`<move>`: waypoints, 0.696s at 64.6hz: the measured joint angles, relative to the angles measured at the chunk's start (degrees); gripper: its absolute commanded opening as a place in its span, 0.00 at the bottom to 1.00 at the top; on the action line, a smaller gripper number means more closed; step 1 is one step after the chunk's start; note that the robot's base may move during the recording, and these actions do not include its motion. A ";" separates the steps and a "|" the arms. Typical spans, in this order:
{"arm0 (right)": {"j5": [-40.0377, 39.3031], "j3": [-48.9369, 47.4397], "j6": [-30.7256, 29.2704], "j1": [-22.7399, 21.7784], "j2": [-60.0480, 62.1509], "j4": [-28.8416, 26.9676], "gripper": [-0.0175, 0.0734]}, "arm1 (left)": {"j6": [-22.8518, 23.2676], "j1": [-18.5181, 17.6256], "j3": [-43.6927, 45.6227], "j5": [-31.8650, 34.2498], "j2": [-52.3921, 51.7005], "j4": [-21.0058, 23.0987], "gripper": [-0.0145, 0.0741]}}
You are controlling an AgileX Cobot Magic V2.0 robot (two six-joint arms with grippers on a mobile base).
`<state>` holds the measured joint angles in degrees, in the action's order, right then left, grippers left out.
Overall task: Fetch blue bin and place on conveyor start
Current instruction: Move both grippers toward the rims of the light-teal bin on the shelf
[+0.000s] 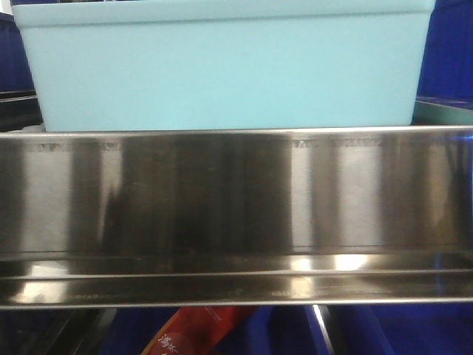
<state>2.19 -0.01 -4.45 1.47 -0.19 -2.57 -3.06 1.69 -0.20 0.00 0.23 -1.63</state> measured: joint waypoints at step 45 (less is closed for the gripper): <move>12.04 -13.07 0.00 0.00 0.19 -4.01 0.01 | 0.00 0.00 17.73 -18.70 -0.12 0.00 0.04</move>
<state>14.23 -13.08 -4.45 1.47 0.00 -6.58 -3.06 1.69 17.53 -18.70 0.11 -1.63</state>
